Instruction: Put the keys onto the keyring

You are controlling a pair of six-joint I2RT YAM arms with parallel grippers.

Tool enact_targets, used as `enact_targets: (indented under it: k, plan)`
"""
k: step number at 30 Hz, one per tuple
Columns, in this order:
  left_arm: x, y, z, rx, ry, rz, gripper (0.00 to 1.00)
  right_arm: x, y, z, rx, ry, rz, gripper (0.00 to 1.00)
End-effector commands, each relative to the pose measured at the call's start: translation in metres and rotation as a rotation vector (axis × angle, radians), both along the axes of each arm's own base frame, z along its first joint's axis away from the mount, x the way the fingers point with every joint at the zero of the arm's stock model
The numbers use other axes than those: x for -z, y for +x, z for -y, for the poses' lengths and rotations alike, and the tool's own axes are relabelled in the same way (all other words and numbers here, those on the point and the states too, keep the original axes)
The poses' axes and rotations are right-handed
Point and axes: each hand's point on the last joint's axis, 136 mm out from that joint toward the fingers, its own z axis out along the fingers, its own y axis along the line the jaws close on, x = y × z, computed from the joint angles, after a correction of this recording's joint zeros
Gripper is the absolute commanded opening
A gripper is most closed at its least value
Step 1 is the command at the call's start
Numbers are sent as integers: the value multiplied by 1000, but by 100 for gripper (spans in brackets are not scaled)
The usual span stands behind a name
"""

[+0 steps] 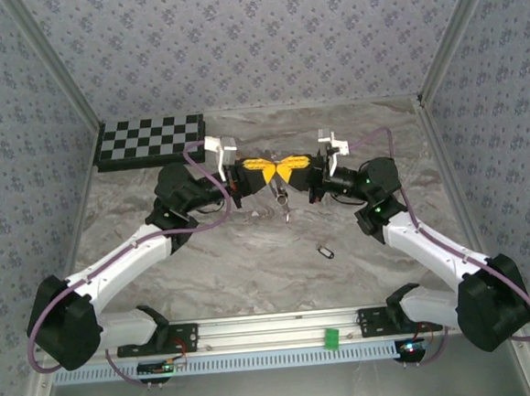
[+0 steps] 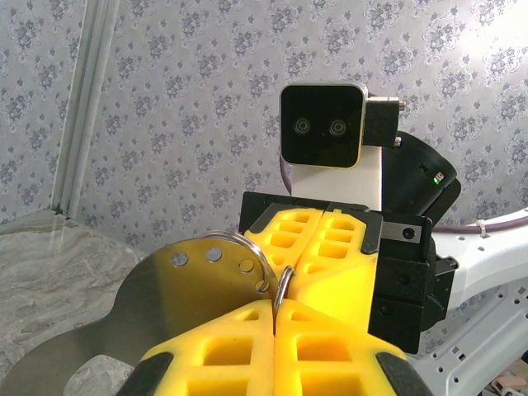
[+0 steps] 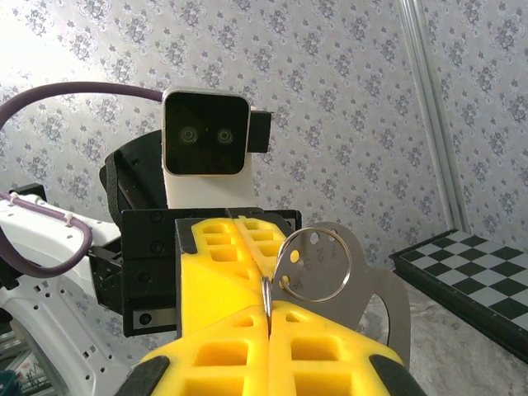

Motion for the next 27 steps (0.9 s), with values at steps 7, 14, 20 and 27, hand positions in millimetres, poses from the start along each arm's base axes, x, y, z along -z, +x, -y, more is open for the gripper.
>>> enact_targets:
  k: [7, 14, 20, 27]
  plan:
    - [-13, -8, 2, 30, -17, 51, 0, -16, -9, 1, -21, 5, 58, 0]
    - [-7, -2, -7, -9, 15, 49, 26, -5, -4, 3, 17, -87, 32, 0]
    - [-2, 6, -24, -52, 36, 47, 30, 9, 2, 6, 50, -213, 6, 0]
    - [11, 0, -26, -27, 128, 80, 29, 28, 4, 4, 29, -432, -31, 0]
